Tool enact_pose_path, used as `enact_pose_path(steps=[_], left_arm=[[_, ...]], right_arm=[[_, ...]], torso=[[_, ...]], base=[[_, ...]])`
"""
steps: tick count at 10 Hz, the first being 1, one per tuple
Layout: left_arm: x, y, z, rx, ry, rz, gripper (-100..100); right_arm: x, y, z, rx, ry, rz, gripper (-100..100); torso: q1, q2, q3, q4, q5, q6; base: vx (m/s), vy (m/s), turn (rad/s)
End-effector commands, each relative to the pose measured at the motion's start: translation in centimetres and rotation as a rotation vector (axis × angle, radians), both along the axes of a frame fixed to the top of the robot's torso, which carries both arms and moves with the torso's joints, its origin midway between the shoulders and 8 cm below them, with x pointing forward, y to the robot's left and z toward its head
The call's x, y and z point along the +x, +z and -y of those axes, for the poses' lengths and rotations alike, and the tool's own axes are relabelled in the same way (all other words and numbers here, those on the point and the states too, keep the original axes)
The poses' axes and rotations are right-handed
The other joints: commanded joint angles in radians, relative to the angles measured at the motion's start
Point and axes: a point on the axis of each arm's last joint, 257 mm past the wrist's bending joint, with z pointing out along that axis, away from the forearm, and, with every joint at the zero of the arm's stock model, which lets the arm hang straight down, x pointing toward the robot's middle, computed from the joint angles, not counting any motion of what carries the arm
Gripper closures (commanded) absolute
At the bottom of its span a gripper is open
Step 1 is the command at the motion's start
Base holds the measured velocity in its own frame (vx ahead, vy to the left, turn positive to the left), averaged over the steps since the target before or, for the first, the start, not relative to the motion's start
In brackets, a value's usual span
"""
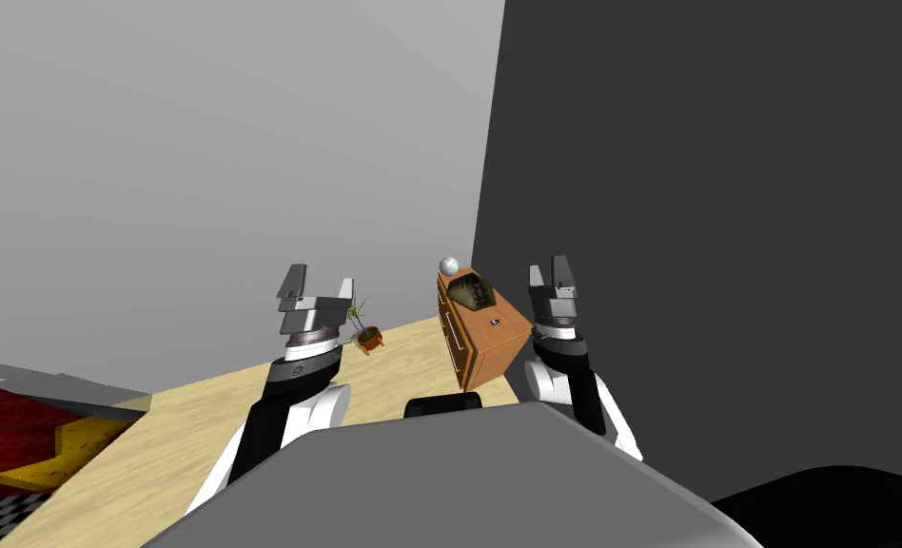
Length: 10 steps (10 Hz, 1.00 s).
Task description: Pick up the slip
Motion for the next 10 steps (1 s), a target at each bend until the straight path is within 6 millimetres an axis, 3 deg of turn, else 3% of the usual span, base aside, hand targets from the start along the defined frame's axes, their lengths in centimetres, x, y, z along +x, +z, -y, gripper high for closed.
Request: enact_pose_path(steps=[1,3,4,8,10], left_arm=[[0.0,0.0,0.0,0.0,0.0,0.0,0],[0.0,0.0,0.0,0.0,0.0,0.0,0],[0.0,0.0,0.0,0.0,0.0,0.0,0],[0.0,0.0,0.0,0.0,0.0,0.0,0],[0.0,0.0,0.0,0.0,0.0,0.0,0]], right_arm=[[1.1,-1.3,-0.8,-0.055,0.009,-0.035,-100],[2.6,-3.2,-1.8,-0.129,0.016,-0.081,-100],[2.6,-3.2,-1.8,-0.129,0.016,-0.081,-100],[6.0,-9.2,-4.0,-0.343,0.029,-0.198,-100],[6.8,-11.1,-4.6,-0.427,0.037,-0.228,-100]], torso=[[0.0,0.0,0.0,0.0,0.0,0.0],[-0.002,0.007,0.004,0.002,0.0,0.0],[-0.003,0.011,0.006,0.002,-0.001,0.0],[-0.002,0.009,0.005,0.002,0.0,0.0],[-0.002,0.01,0.006,0.002,-0.001,0.0]], base=[[-0.075,-0.004,0.1],[-0.161,-0.032,0.123],[-0.134,-0.031,0.032],[-0.142,-0.015,0.159],[-0.131,-0.011,0.105]])
